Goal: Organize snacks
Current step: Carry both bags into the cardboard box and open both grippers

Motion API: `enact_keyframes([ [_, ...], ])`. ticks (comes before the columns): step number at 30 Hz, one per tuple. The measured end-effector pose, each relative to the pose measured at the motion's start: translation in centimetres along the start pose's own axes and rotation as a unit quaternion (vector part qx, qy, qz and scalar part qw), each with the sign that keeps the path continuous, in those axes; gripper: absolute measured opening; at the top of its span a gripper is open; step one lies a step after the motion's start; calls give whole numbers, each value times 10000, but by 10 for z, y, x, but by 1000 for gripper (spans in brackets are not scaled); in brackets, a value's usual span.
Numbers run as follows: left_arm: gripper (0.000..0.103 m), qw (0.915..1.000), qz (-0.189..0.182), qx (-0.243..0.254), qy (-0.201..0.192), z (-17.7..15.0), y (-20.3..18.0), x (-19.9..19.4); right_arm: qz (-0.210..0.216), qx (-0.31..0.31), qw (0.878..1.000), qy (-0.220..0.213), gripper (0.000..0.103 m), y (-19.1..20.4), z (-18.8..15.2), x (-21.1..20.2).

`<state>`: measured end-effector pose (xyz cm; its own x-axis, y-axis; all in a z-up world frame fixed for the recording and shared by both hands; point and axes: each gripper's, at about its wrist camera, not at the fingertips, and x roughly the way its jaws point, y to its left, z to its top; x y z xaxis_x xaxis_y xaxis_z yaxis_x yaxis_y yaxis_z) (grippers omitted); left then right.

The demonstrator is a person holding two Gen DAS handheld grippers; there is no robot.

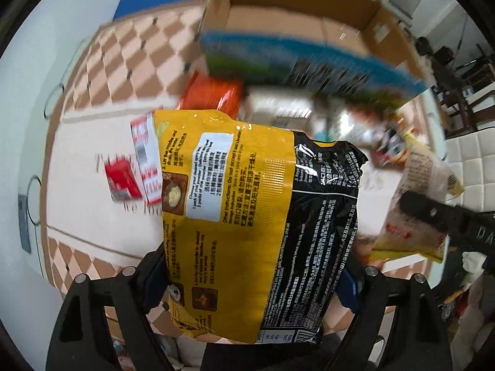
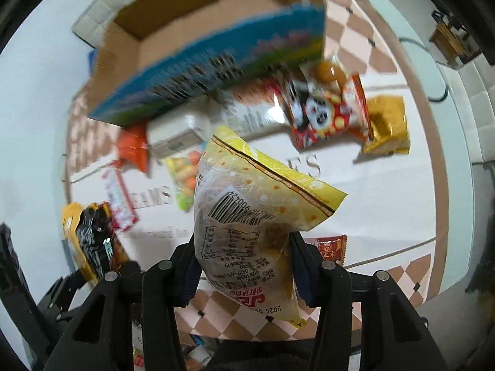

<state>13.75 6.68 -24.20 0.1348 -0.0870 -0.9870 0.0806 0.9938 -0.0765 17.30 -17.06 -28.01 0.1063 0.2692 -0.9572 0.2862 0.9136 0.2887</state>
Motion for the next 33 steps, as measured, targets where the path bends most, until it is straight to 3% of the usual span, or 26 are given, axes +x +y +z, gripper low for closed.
enact_keyframes([
  [6, 87, 9990, -79, 9, -449, 59, -28, -48, 393, -293, 9984, -280, 53, 15, 33, -48],
  [15, 87, 9977, -271, -162, -599, 177, -42, -65, 647, -737, 9933, -609, 53, 48, 129, -84],
  [20, 87, 9987, -264, -156, -396, 243, -49, -43, 585, -1026, 9914, -559, 53, 57, 191, -73],
  [26, 87, 9994, -280, -164, 121, 309, -59, 9, 458, -1168, 9918, -232, 53, 52, 258, -29],
  [33, 87, 9973, -341, -122, 641, 351, -74, 71, 308, -1390, 9897, 111, 53, 44, 309, 29],
])
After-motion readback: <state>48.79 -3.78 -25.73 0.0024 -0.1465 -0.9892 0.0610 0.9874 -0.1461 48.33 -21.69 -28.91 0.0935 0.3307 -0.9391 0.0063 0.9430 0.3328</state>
